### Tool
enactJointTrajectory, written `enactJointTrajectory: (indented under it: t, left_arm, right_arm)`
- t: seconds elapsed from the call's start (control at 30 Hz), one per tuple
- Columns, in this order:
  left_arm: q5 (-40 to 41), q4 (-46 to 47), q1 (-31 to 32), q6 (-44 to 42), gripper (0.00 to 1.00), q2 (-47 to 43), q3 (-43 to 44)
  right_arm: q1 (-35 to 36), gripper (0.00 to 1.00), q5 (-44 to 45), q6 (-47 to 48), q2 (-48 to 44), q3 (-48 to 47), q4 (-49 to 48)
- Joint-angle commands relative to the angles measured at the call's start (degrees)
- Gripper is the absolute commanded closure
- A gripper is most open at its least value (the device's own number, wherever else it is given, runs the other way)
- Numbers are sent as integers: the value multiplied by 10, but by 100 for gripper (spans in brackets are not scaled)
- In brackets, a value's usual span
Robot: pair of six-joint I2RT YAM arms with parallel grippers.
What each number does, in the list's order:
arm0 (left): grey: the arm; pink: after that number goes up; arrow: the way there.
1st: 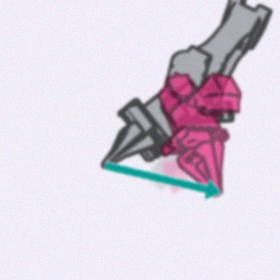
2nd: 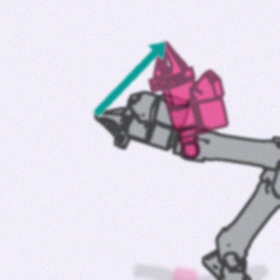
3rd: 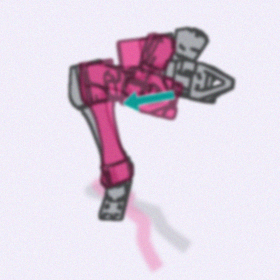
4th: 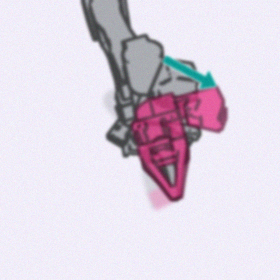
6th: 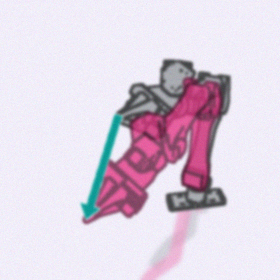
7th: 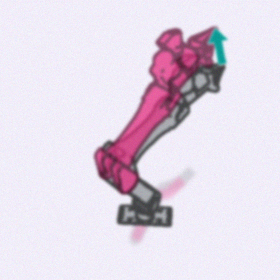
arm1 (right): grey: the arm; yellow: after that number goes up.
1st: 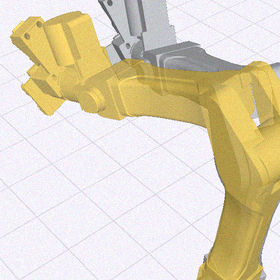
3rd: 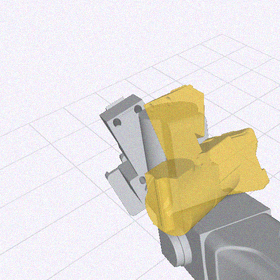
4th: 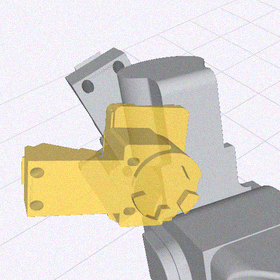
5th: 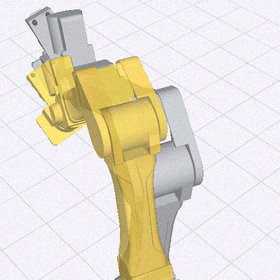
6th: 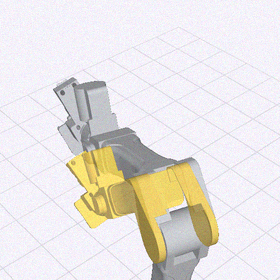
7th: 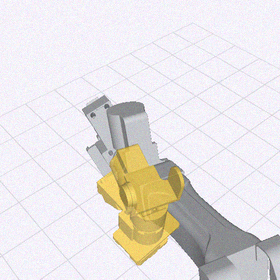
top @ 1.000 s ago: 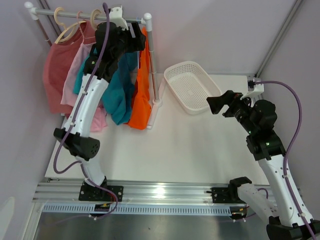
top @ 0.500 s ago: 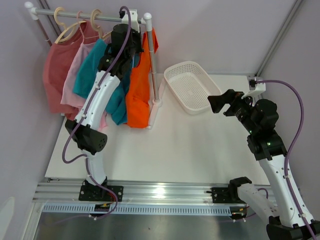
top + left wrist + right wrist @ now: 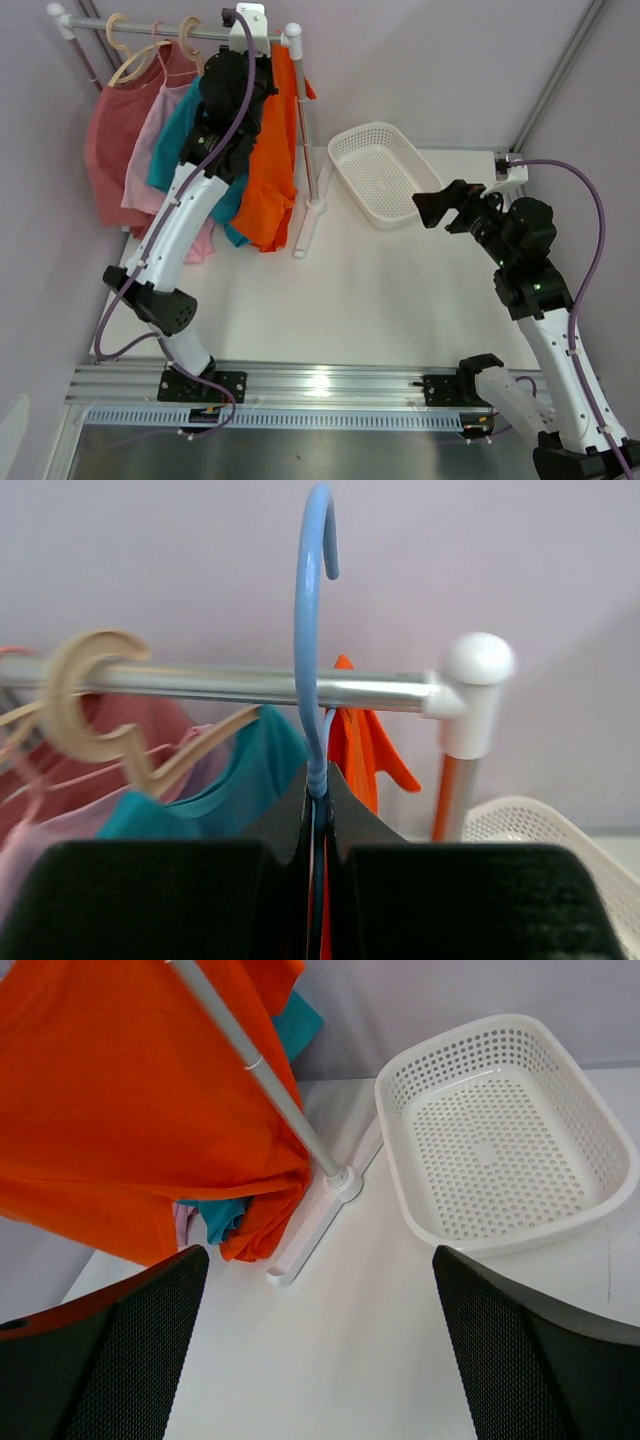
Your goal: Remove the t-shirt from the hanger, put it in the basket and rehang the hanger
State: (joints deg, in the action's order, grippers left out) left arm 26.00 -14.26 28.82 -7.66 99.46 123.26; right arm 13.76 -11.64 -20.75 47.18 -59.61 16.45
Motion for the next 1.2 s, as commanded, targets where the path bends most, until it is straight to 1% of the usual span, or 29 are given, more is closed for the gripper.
enactJointTrajectory:
  t: [0.0, 0.03, 0.07, 0.1, 0.13, 0.17, 0.2, 0.23, 0.27, 0.3, 0.33, 0.37, 0.4, 0.47, 0.5, 0.53, 0.6, 0.63, 0.67, 0.7, 0.8, 0.93, 0.97, 1.0, 1.03, 1.07, 1.1, 1.17]
  left_arm:
    - [130, 63, 18, -31, 99, -47, 7]
    - [171, 54, 34, -27, 99, -46, 7]
    - [278, 47, 44, -2, 99, -46, 3]
    - [322, 22, 53, 9, 99, -46, -1]
    - [364, 12, 73, 20, 99, -48, -5]
    - [436, 11, 83, 27, 99, -53, -28]
    - [466, 16, 91, 26, 99, -56, -37]
    - [499, 14, 107, 35, 99, -59, -43]
    - [539, 16, 116, 35, 99, -66, -69]
    - [551, 7, 134, 38, 99, -70, -77]
    - [557, 3, 143, 45, 99, -76, -89]
    - [563, 5, 152, 46, 99, -81, -98]
    - [577, 8, 158, 46, 99, -93, -121]
    - [590, 21, 177, 42, 99, -102, -135]
    - [597, 31, 182, 37, 99, -112, -156]
    - [601, 47, 192, 10, 99, -117, -166]
    - [608, 150, 200, -46, 99, -128, -200]
    - [614, 198, 206, -100, 99, -139, -224]
    - [614, 256, 208, -119, 99, -144, -244]
    - [614, 267, 209, -128, 99, -147, -247]
    - [608, 263, 208, -126, 99, -152, -254]
    - [599, 265, 208, -131, 99, -153, -238]
    - [600, 267, 207, -136, 99, -148, -226]
    - [599, 282, 208, -145, 99, -146, -222]
    - [599, 296, 208, -172, 99, -143, -215]
    - [597, 313, 207, -188, 99, -139, -212]
    - [593, 330, 207, -201, 99, -138, -210]
    - [576, 340, 204, -217, 99, -132, -203]
  right_arm:
    - [15, 1, -43, 29, 26, -24, 13]
    - [45, 1, -48, 38, 36, -40, 25]
    - [66, 0, -38, 49, 45, -47, 29]
    - [91, 1, -23, 65, 53, -52, 25]
    - [144, 1, -11, 75, 62, -57, 18]
    - [170, 1, 10, 83, 68, -58, 11]
    - [195, 1, 16, 96, 72, -59, -6]
    - [241, 1, 19, 102, 86, -66, -12]
    - [261, 0, 18, 107, 96, -70, -20]
    - [280, 1, 11, 119, 106, -76, -28]
    - [298, 0, 7, 125, 118, -83, -32]
    - [335, 1, 8, 130, 136, -90, -40]
    - [351, 1, 10, 135, 145, -91, -60]
    - [380, 1, 4, 132, 164, -89, -88]
    - [384, 1, -8, 129, 172, -89, -113]
    - [389, 0, -14, 125, 180, -90, -124]
    - [398, 1, -20, 123, 210, -94, -149]
    - [402, 1, -22, 123, 222, -94, -156]
    - [403, 0, -29, 121, 231, -94, -157]
    - [410, 1, -30, 119, 248, -94, -178]
    - [420, 4, -27, 113, 263, -92, -172]
    - [449, 6, 24, 121, 259, -54, -183]
    - [450, 20, 28, 121, 259, -51, -186]
    - [450, 36, 29, 123, 259, -47, -190]
    - [450, 57, 35, 121, 259, -42, -193]
    - [450, 96, 39, 117, 257, -39, -196]
    - [451, 100, 36, 113, 252, -37, -195]
    - [469, 100, 36, 107, 222, -30, -185]
